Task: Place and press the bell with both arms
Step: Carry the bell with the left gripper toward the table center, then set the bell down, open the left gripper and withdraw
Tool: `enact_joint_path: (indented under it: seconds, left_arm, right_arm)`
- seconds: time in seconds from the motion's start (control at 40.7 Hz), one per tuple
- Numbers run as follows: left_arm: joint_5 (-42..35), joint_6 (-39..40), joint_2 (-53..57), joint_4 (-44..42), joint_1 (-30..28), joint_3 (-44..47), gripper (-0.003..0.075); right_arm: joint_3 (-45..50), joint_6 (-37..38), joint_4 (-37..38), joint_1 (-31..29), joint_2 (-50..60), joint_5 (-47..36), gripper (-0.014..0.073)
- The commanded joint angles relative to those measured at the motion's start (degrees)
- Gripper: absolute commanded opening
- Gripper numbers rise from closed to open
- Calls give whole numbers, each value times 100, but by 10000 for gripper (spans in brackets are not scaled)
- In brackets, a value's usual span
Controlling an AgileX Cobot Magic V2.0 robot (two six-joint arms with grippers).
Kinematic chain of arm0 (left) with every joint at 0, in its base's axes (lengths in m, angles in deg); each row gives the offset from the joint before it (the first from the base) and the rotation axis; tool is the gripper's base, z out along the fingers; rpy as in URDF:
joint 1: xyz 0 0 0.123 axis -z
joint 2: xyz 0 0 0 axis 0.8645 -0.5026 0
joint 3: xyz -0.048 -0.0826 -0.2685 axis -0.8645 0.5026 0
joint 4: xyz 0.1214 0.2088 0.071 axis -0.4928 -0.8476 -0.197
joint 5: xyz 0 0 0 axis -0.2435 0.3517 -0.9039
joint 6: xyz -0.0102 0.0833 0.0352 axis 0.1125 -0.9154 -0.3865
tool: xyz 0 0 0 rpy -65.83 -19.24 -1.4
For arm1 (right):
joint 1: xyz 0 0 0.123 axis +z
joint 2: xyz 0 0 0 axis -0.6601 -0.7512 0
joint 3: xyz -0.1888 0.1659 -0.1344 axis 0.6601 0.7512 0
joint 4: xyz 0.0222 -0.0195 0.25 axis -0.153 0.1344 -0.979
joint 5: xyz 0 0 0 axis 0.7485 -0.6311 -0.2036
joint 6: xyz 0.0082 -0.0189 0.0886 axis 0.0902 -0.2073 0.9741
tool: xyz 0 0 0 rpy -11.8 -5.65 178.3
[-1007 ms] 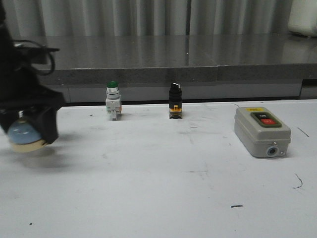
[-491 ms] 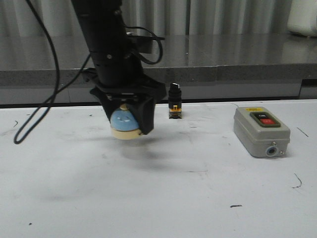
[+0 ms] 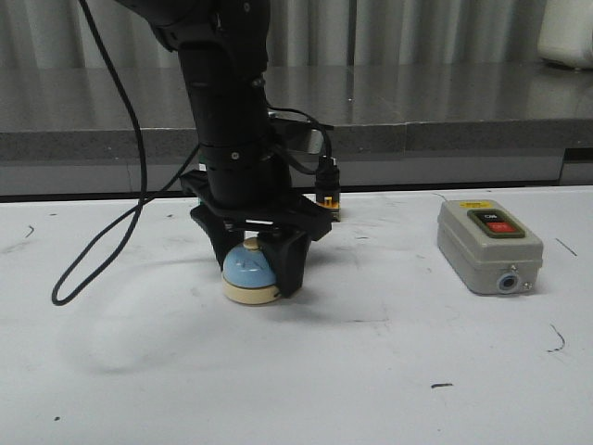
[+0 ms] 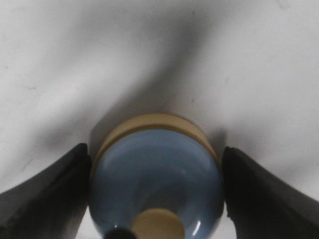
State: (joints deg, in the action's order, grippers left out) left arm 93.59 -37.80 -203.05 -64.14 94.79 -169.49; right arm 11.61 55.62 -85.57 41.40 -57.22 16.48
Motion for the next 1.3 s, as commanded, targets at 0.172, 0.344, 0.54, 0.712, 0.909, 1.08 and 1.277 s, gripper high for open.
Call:
enact_joint_path:
  seconds: [0.172,0.344,0.54,0.712,0.909,1.08,1.277]
  left_arm:
    - [63,15,347,75,31,-313,590]
    - [778,26,357,43,31,-992,589]
    - [1619,4,397,28,-43,-1761,437]
    - [1619,4,485,28,-67,-1787,121]
    - [1619,-5,764,-21,-177,-1693,-20]
    - [1619,-5,1383,-37,-474,-1018,-20]
    - [1185,134,2642,13,-1095,645,-20]
  right_arm:
    - [-212,-9,12,-45,-81,-415,345]
    - [-212,-9,12,-45,-81,-415,345]
    - [-212,-9,12,-45,-81,-415,345]
    - [-212,-9,12,-45,-81,-415,345]
    - [-212,-9,12,-45,-81,-415,345]
    - [-212,-9,12,-45,-81,-415,345]
    - [-212,-9,12,-45,-81,-415,345]
